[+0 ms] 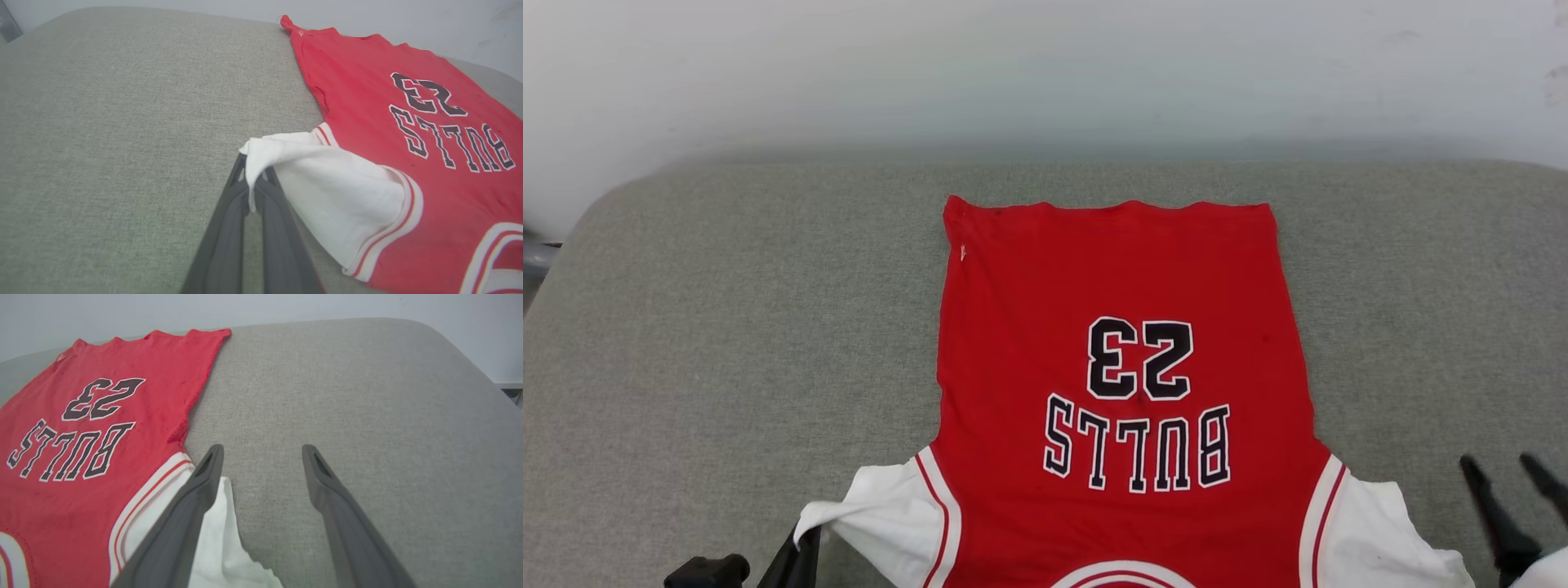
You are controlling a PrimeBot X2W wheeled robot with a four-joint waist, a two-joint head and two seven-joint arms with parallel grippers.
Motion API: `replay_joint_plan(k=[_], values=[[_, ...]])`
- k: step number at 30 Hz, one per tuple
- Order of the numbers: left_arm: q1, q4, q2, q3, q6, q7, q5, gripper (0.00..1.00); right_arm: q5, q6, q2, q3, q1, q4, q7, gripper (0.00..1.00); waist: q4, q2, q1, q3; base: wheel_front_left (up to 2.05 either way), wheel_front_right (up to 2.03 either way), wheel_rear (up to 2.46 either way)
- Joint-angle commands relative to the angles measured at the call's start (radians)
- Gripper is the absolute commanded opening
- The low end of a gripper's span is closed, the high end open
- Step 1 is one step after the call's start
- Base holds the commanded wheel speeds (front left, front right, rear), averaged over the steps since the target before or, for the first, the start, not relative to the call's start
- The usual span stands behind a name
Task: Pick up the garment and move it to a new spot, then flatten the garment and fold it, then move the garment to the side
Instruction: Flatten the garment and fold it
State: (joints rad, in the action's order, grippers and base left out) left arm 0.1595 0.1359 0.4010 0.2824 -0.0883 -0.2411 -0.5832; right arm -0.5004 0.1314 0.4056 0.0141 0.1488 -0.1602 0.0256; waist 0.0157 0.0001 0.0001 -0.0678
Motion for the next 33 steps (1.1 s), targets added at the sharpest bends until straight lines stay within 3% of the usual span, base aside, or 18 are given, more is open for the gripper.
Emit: replay_joint_plan(k=[1,8,14,21,27,33], values=[[-0.018,-0.009,-0.004,0.004,0.001,-0.006,0.011,0.00,0.007,-0.001,0.019,0.017,-0.035,0.024,0.005,1.00,0.012,-0.0001,-0.0001,-0.017,0.00,0.00,0.00],[-0.084,-0.059,-0.019,0.030,0.007,-0.012,0.045,0.00,0.014,-0.001,0.132,0.062,-0.262,0.153,-0.070,1.00,0.061,-0.0001,-0.0001,-0.099,0.00,0.00,0.00],[-0.156,-0.091,-0.046,0.053,0.015,-0.018,0.076,0.00,-0.021,-0.001,0.217,0.014,-0.515,0.194,-0.239,1.00,0.118,-0.0001,-0.0001,-0.186,0.00,0.00,0.00],[-0.225,-0.106,-0.090,0.072,0.030,-0.023,0.108,0.00,-0.057,-0.001,0.265,-0.087,-0.810,0.075,-0.524,1.00,0.182,-0.0001,-0.0001,-0.287,0.00,0.00,0.00],[-0.277,-0.107,-0.124,0.079,0.052,-0.025,0.136,0.00,-0.094,-0.001,0.263,-0.144,-1.004,-0.068,-0.820,1.00,0.221,-0.0001,-0.0001,-0.370,0.00,0.00,0.00],[-0.318,-0.118,-0.162,0.073,0.076,-0.026,0.166,0.00,-0.078,-0.001,0.246,-0.182,-1.116,-0.175,-1.021,1.00,0.254,-0.0001,-0.0001,-0.439,0.00,0.00,0.00]])
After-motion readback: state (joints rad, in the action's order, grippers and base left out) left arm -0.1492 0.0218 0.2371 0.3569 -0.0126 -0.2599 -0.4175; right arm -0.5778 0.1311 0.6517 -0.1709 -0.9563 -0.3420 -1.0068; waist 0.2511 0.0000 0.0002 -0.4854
